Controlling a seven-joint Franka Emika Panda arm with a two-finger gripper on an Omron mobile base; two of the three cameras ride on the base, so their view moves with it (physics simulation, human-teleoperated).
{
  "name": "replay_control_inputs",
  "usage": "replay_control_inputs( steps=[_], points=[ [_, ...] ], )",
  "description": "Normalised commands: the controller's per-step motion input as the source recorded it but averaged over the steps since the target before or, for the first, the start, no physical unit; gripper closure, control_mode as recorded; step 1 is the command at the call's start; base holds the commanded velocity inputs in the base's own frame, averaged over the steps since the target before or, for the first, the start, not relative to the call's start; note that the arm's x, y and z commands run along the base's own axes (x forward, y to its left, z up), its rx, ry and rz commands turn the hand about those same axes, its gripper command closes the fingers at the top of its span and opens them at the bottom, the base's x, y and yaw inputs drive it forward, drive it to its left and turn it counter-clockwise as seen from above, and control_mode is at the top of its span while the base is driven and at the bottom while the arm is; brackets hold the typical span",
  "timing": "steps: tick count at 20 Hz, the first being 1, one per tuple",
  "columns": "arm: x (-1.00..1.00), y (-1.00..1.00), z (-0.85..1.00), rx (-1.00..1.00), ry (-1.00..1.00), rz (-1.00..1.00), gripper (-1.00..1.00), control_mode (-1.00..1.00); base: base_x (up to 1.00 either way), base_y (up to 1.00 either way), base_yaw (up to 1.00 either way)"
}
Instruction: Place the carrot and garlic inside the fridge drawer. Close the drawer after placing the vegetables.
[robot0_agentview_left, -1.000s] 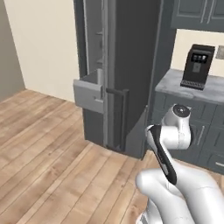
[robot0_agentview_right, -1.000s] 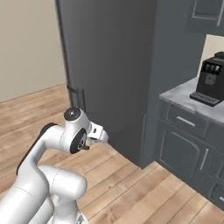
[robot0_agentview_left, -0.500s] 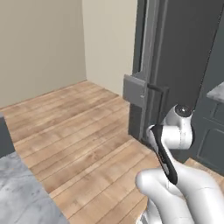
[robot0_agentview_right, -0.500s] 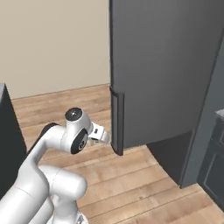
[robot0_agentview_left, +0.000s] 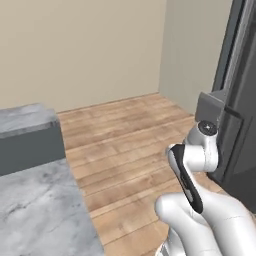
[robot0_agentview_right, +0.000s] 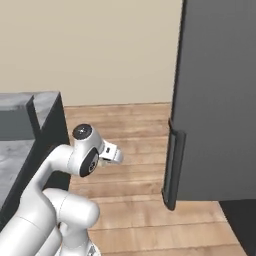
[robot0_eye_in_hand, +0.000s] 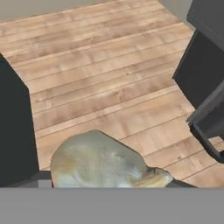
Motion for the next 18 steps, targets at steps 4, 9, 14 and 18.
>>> replay_control_inputs(
  steps=[4, 9, 14, 18],
  points=[
    [0.00, 0.00, 0.00, 0.00, 0.00, 0.00, 1.00, 1.00, 1.00, -0.43, 0.21],
    [0.00, 0.00, 0.00, 0.00, 0.00, 0.00, 1.00, 1.00, 0.97, -0.26, 0.00],
    [0.00, 0.00, 0.00, 0.00, 0.00, 0.00, 1.00, 1.00, 0.92, 0.00, -0.22],
    [0.00, 0.00, 0.00, 0.00, 0.00, 0.00, 1.00, 1.00, 0.83, 0.00, -0.39]
  ],
)
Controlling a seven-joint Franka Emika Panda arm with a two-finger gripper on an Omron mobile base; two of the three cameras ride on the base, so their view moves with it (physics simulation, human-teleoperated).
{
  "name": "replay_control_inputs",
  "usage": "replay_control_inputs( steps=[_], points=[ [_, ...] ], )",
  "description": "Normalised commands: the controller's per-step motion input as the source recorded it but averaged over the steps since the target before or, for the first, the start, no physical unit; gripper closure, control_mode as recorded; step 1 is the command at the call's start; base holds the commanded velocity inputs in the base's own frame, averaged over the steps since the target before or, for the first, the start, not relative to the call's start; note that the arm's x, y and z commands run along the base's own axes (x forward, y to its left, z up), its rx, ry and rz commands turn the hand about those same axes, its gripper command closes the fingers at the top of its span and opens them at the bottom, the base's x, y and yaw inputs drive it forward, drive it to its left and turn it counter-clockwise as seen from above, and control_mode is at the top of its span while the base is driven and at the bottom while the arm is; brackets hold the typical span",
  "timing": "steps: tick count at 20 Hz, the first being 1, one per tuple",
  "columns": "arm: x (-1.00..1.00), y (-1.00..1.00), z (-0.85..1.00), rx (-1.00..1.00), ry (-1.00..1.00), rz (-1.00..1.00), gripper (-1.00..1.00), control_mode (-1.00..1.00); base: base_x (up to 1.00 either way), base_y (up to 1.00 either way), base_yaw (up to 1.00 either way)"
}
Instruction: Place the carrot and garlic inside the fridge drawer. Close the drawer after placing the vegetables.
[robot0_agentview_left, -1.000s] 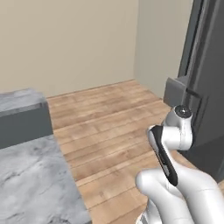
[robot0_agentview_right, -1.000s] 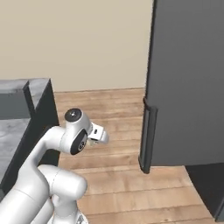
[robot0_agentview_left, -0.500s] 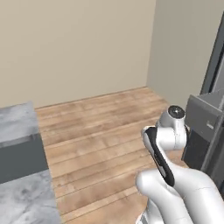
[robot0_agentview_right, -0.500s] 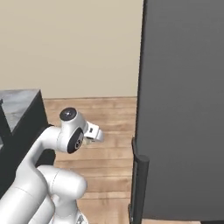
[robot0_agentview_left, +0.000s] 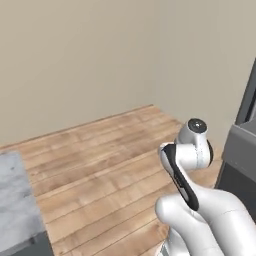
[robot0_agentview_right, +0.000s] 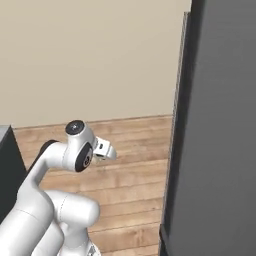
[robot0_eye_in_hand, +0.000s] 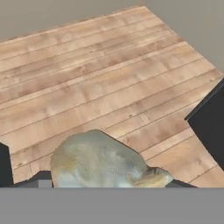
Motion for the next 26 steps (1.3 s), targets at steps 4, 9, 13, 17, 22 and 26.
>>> replay_control_inputs(
  steps=[4, 9, 13, 17, 22, 26],
  points=[
    [0.00, 0.00, 0.00, 0.00, 0.00, 0.00, 1.00, 1.00, 0.58, 0.00, -0.52],
    [0.00, 0.00, 0.00, 0.00, 0.00, 0.00, 1.00, 1.00, 0.48, 0.00, -0.60],
    [0.00, 0.00, 0.00, 0.00, 0.00, 0.00, 1.00, 1.00, 0.55, 0.00, -0.59],
    [0.00, 0.00, 0.00, 0.00, 0.00, 0.00, 1.00, 1.00, 0.66, 0.02, -0.51],
    [0.00, 0.00, 0.00, 0.00, 0.00, 0.00, 1.00, 1.00, 0.42, 0.00, -0.47],
    [0.00, 0.00, 0.00, 0.00, 0.00, 0.00, 1.00, 1.00, 0.30, 0.09, -0.44]
  ],
)
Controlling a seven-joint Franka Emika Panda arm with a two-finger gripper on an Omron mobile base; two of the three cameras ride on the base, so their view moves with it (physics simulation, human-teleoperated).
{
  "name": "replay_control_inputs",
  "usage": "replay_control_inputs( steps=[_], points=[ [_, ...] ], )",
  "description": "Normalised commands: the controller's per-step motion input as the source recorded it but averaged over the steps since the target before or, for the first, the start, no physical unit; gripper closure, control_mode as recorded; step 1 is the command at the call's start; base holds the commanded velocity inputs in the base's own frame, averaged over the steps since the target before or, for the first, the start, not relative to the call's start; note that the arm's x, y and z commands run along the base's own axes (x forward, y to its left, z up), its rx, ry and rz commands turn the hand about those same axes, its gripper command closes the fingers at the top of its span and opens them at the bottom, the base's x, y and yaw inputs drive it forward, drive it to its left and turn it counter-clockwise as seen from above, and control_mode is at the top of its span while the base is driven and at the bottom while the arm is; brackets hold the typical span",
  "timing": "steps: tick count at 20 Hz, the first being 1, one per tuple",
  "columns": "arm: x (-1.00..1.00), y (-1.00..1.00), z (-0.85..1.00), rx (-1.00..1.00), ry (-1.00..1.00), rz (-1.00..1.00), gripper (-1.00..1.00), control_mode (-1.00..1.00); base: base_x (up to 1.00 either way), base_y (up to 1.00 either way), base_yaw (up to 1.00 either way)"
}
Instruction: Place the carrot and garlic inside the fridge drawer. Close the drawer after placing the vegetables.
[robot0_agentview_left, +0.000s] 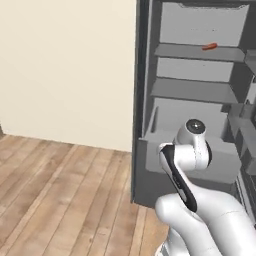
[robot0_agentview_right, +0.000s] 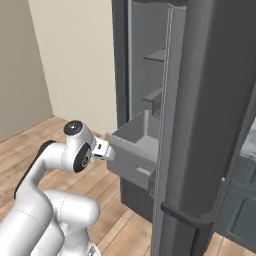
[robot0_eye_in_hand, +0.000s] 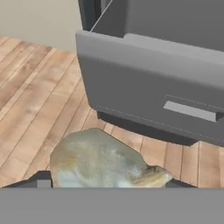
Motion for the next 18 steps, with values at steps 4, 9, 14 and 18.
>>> replay_control_inputs(
  steps=[4, 9, 14, 18],
  points=[
    [0.00, 0.00, 0.00, 0.00, 0.00, 0.00, 1.00, 1.00, 0.34, 0.46, -0.47],
    [0.00, 0.00, 0.00, 0.00, 0.00, 0.00, 1.00, 1.00, 0.14, 0.33, -0.53],
    [0.00, 0.00, 0.00, 0.00, 0.00, 0.00, 1.00, 1.00, 0.07, 0.07, -0.40],
    [0.00, 0.00, 0.00, 0.00, 0.00, 0.00, 1.00, 1.00, 0.42, 0.39, -0.36]
  ],
)
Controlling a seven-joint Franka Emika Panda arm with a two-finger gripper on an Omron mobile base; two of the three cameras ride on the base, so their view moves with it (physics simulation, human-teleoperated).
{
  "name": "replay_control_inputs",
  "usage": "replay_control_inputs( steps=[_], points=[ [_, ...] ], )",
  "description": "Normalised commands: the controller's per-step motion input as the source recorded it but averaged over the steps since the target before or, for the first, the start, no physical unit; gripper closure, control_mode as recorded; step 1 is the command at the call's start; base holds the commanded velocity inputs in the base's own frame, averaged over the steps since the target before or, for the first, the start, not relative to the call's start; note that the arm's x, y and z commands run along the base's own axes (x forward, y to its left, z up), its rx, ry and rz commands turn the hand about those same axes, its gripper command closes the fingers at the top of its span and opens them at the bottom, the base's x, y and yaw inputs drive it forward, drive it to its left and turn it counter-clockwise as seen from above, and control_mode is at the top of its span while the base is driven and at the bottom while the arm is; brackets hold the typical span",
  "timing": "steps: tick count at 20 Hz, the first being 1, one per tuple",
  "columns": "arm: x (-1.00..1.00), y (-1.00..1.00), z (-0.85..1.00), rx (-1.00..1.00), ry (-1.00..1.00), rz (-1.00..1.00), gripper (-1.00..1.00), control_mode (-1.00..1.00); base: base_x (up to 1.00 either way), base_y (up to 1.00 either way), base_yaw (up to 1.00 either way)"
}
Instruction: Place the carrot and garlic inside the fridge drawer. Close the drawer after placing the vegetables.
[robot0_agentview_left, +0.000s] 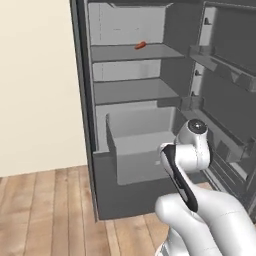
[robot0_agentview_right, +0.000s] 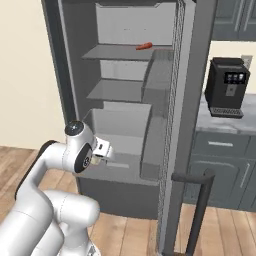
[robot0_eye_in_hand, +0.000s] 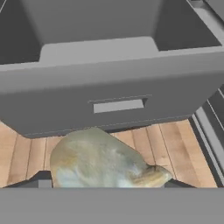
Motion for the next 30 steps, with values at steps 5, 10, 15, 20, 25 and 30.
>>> replay_control_inputs(
  steps=[5, 10, 15, 20, 25, 30],
  points=[
    [0.00, 0.00, 0.00, 0.00, 0.00, 0.00, 1.00, 1.00, 0.46, 0.34, -0.28],
    [0.00, 0.00, 0.00, 0.00, 0.00, 0.00, 1.00, 1.00, 0.24, 0.55, -0.25],
    [0.00, 0.00, 0.00, 0.00, 0.00, 0.00, 1.00, 1.00, 0.20, 0.67, -0.22],
    [0.00, 0.00, 0.00, 0.00, 0.00, 0.00, 1.00, 1.00, 0.46, 0.43, -0.21],
    [0.00, 0.00, 0.00, 0.00, 0.00, 0.00, 1.00, 1.00, 0.40, 0.12, -0.16],
    [0.00, 0.00, 0.00, 0.00, 0.00, 0.00, 1.00, 1.00, 0.33, 0.20, -0.14]
  ],
)
